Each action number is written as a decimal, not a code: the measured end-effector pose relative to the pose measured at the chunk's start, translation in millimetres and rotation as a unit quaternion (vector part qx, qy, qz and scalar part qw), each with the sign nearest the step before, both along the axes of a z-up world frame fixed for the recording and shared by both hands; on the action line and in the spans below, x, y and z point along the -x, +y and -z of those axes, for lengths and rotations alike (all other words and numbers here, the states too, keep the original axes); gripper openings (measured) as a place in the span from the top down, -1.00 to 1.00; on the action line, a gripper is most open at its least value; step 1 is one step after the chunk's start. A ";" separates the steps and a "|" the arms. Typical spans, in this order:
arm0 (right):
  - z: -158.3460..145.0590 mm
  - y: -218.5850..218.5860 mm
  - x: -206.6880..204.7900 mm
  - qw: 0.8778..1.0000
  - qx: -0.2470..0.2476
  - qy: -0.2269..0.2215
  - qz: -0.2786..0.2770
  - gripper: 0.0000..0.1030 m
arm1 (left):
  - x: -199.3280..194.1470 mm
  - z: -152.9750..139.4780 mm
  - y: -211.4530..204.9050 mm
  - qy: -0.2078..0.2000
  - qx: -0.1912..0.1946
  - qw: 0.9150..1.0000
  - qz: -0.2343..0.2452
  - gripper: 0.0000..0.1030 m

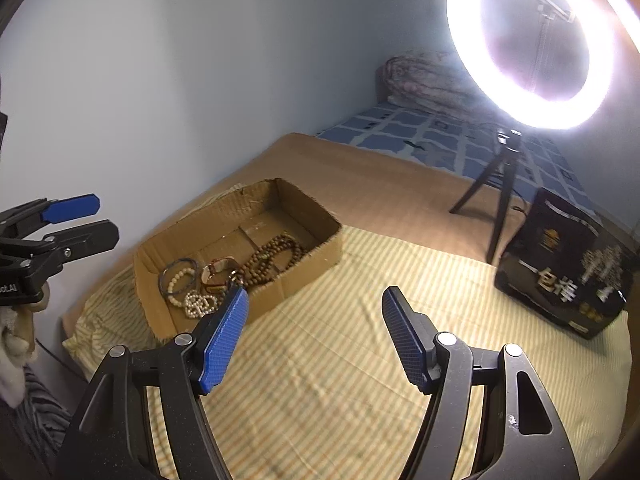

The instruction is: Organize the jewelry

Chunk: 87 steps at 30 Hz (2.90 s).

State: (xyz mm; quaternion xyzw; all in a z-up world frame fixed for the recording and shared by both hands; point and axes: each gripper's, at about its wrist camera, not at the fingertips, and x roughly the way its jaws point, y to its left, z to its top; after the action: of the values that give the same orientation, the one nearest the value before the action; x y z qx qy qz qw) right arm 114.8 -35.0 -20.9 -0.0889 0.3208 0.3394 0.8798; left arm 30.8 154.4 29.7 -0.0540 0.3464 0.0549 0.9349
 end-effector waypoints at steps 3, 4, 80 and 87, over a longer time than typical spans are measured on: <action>-3.6 -13.6 6.0 1.000 -0.005 -0.001 0.012 -0.43 | 4.2 -4.1 -15.3 -0.006 0.005 1.000 0.015 -0.58; -5.0 -18.8 8.1 1.000 -0.007 -0.002 0.017 -0.44 | 5.3 -5.7 -20.8 -0.009 0.005 1.000 0.020 -0.58; 33.0 -101.5 23.1 0.991 0.030 0.002 0.134 -0.56 | 17.2 29.3 -76.8 -0.006 -0.017 1.000 0.007 -0.93; 35.3 -102.4 22.4 0.990 0.032 0.003 0.138 -0.56 | 16.9 28.8 -76.2 -0.007 -0.018 1.000 0.007 -0.93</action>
State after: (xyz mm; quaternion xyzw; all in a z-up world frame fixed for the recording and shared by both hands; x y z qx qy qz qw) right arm 92.4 -137.4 -56.2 -0.0714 0.3436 0.2048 0.9137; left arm 13.9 78.2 0.9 -0.0352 0.3394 0.0537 0.9385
